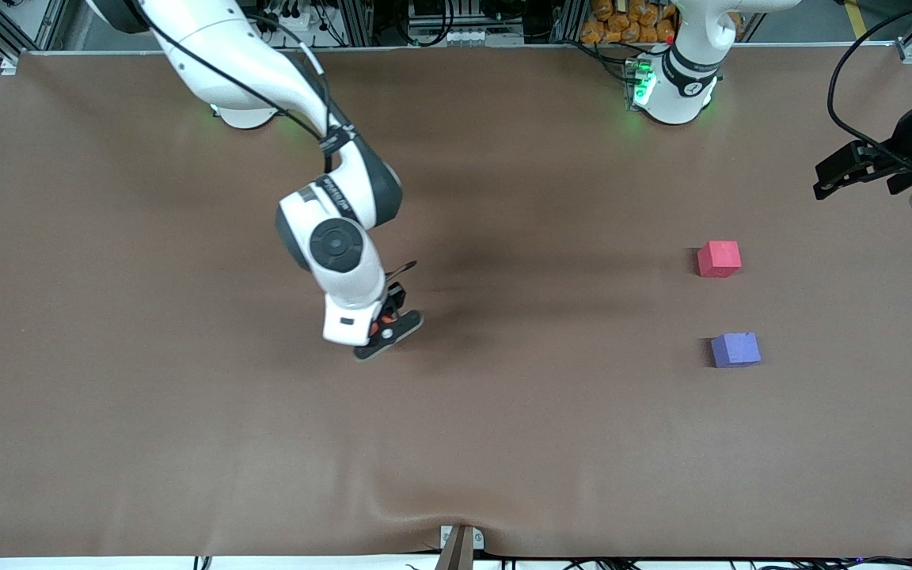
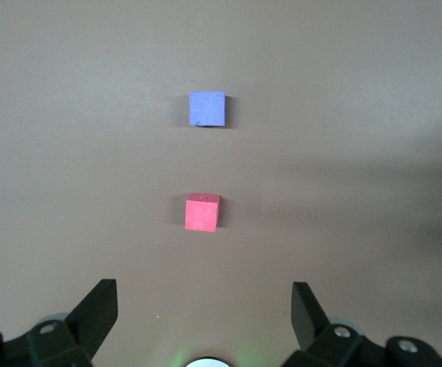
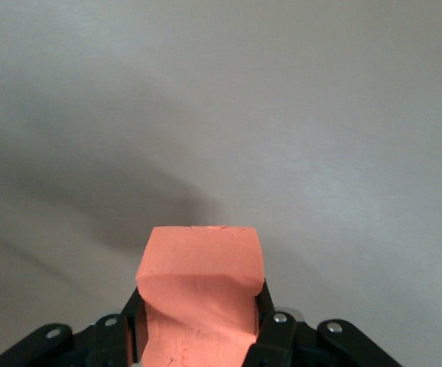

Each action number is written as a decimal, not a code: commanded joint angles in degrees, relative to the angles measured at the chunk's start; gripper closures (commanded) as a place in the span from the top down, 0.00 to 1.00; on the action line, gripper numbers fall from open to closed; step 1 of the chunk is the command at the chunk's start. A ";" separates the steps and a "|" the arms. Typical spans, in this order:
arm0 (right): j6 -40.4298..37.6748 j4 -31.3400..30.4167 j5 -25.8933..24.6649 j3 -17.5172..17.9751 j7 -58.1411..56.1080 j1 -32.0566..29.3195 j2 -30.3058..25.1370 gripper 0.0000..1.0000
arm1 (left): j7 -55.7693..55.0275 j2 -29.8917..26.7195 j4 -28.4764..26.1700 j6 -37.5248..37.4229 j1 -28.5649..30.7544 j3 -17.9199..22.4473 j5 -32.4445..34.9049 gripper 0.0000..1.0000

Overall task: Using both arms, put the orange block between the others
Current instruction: 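Carry the orange cube with the right gripper toward the table middle, then reach the left gripper to the orange cube held by the right gripper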

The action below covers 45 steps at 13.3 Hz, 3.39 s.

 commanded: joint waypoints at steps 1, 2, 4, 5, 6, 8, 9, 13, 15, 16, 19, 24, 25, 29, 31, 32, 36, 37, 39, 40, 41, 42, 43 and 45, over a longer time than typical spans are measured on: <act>0.00 2.21 -0.02 -0.57 0.63 4.12 1.49 0.00 | -0.22 0.03 0.92 -0.23 -0.13 -0.22 0.53 1.00; 0.00 2.21 2.16 -0.57 3.68 4.83 1.58 0.00 | -0.31 0.03 0.92 0.04 -0.48 -0.22 0.53 1.00; 0.00 2.21 4.90 -0.57 11.67 5.80 1.76 0.00 | -0.31 0.12 0.83 0.04 -0.39 -0.22 0.44 1.00; 0.00 2.12 5.08 -0.57 14.93 6.15 1.84 0.00 | -0.31 0.21 0.92 0.04 -0.48 -0.22 0.44 1.00; -0.09 2.21 5.09 -0.57 18.53 6.59 2.28 0.00 | -0.31 0.47 0.92 0.04 -0.48 -0.22 0.44 1.00; 0.08 2.21 5.00 -0.57 26.70 7.21 3.33 0.00 | -0.31 0.47 0.92 0.21 -0.48 -0.22 0.44 1.00; 0.08 2.21 4.91 -0.57 30.13 7.65 3.95 0.00 | -0.31 0.47 0.92 0.22 -0.48 -0.22 0.44 1.00; 2.72 5.27 5.09 -0.57 41.38 10.89 7.20 0.00 | -0.22 0.56 0.57 0.13 -0.48 -0.30 0.44 1.00; 2.63 7.30 4.82 -0.65 46.15 12.57 9.05 0.00 | -0.39 0.47 0.48 -0.22 -1.09 -1.18 0.44 1.00; 2.72 7.48 4.91 -0.65 46.34 12.57 9.23 0.00 | -1.01 0.56 0.48 -0.22 -1.18 -1.71 0.44 1.00; 2.72 8.53 5.00 -0.65 46.25 12.57 10.36 0.00 | -1.45 3.01 0.92 0.48 -3.28 -2.76 0.44 1.00; 2.63 9.15 5.09 -0.65 46.34 13.10 11.07 0.71 | -9.52 10.04 1.00 5.31 -11.01 -3.64 0.44 1.00; 2.63 9.06 4.91 -0.65 46.34 13.19 10.90 1.00 | -10.67 11.62 1.00 6.62 -12.94 -3.64 0.53 1.00; 1.93 9.33 4.38 -1.01 46.16 14.34 8.45 1.00 | -12.17 15.15 1.00 10.93 -16.20 -3.73 0.53 1.00; 1.67 9.33 4.73 -1.18 45.90 13.02 6.60 1.00 | -15.32 15.59 0.83 10.94 -17.35 -3.73 0.96 1.00; 0.54 9.33 4.82 -1.10 45.81 11.62 5.72 1.00 | -15.86 15.59 0.65 10.94 -17.88 -3.82 0.97 1.00; -1.76 9.24 4.65 -1.09 41.44 6.96 3.61 1.00 | -15.86 18.48 0.56 13.82 -18.50 -3.91 0.53 1.00; -1.85 9.06 4.65 -1.09 40.55 5.38 3.43 1.00 | -15.95 19.62 0.65 15.84 -19.37 -4.08 0.53 1.00; -3.59 8.71 4.73 -1.01 36.52 2.04 2.73 1.00 | -19.61 22.17 1.09 19.80 -23.40 -4.17 0.53 1.00; -4.74 8.71 4.73 -1.09 33.62 0.81 2.64 1.00 | -25.56 23.57 1.88 21.21 -24.38 -4.17 0.53 1.00; -5.10 8.62 4.73 -1.09 32.38 -0.07 2.64 1.00 | -30.93 25.33 3.62 22.18 -25.43 -4.17 0.53 1.00; -5.10 8.45 4.73 -1.09 32.10 -0.78 2.64 1.00 | -34.29 27.09 5.47 22.54 -26.66 -4.26 0.53 1.00; -5.01 8.19 4.65 -1.09 31.49 -1.48 2.64 1.00 | -37.45 28.84 7.49 22.63 -27.72 -4.26 0.44 1.00; -4.75 6.09 4.56 -1.18 26.86 -4.11 1.24 1.00 | -43.52 32.62 10.48 23.76 -29.91 -4.26 -0.78 1.00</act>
